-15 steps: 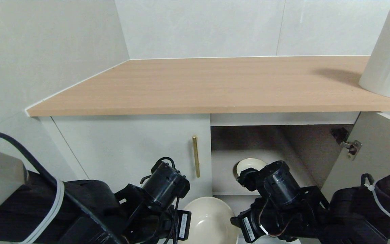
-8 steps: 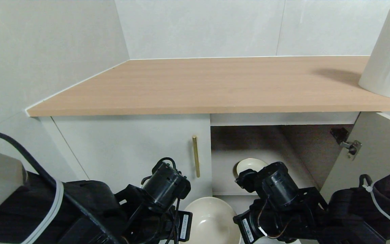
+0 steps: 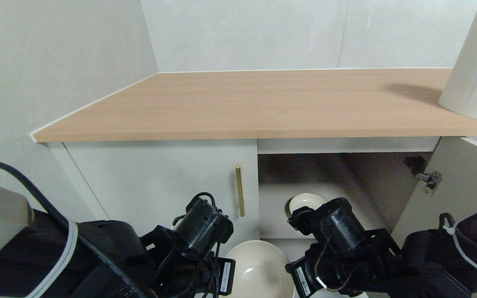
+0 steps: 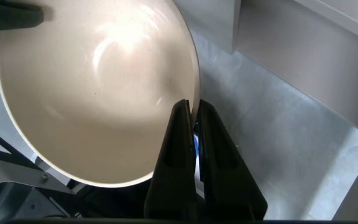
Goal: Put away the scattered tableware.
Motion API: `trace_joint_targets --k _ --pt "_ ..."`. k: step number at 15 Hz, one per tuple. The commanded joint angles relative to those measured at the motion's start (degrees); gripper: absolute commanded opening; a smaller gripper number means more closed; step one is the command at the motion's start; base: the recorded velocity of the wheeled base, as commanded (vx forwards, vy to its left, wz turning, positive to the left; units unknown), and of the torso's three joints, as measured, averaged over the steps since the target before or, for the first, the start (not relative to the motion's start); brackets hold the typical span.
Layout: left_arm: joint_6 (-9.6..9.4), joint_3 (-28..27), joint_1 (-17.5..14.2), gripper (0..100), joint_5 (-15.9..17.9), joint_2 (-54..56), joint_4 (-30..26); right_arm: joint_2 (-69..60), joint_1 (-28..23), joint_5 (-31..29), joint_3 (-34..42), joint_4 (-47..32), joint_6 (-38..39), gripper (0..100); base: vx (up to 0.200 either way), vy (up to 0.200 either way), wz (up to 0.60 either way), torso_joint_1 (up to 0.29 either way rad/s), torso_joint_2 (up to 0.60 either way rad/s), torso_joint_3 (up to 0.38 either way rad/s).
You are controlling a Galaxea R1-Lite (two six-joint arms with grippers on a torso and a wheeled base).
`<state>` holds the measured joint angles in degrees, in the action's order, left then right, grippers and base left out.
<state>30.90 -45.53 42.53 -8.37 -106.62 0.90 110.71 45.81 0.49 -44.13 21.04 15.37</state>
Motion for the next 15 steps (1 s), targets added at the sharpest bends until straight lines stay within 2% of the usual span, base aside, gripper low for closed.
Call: trace_joint_targets --k 1,9,11,14,15 --pt "0.12 -0.17 0.01 100 -0.06 -0.08 0.15 0.03 0.07 0.13 0.01 0.05 0.01 0 0.000 0.000 0.00 0.000 0.00 0.000" --pt "0.12 -0.17 -0.17 100 -0.06 0.18 0.15 0.03 -0.72 -0.75 0.10 -0.74 -0.43 0 0.000 0.000 0.00 0.000 0.00 0.000" --pt "0.12 -0.26 -0.35 100 -0.15 0.27 0.15 -0.06 -2.75 -2.25 -1.31 -5.75 -1.13 0 0.000 0.000 0.00 0.000 0.00 0.000" --pt "0.12 -0.35 -0.70 100 -0.33 1.24 0.15 -1.29 -5.73 -5.06 -7.90 -20.34 -1.13 0 0.000 0.000 0.00 0.000 0.00 0.000" --pt "0.12 -0.26 -0.87 100 -0.33 1.68 0.15 -1.82 -6.79 -5.15 -8.43 -21.83 -0.96 0 0.000 0.000 0.00 0.000 0.00 0.000"
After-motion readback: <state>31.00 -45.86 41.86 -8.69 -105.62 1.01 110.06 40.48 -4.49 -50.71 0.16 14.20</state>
